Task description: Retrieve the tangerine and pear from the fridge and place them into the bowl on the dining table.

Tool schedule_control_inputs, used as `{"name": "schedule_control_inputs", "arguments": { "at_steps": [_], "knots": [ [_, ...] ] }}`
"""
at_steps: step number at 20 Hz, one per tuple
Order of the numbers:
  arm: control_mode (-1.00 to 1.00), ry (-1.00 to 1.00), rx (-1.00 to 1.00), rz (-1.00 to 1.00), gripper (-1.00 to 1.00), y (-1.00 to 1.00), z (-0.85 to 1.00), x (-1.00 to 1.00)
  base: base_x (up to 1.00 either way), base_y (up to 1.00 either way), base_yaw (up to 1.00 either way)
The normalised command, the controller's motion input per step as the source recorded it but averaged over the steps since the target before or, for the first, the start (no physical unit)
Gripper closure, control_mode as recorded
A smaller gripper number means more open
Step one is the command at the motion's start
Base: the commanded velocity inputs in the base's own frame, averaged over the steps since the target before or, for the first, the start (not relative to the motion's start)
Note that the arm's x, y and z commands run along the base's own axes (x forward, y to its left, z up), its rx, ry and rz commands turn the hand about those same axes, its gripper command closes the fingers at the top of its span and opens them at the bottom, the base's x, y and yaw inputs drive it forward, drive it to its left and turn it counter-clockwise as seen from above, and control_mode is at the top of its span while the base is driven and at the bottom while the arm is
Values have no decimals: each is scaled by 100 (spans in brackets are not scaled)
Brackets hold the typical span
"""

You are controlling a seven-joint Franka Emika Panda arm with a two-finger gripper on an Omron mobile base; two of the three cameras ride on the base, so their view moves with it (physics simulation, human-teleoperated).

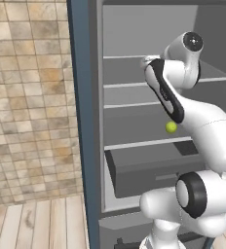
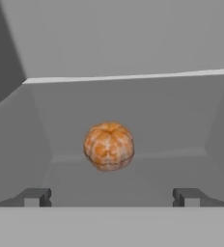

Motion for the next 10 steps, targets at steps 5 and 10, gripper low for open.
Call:
{"name": "schedule_control_inputs", "arguments": {
  "at_steps": [5,10],
  "knots": [
    [-100,2,0,0,-100,-1,-8,32,0,0,0],
    [-100,4,0,1,-100,-1,-13,33,0,0,0]
  ]
}}
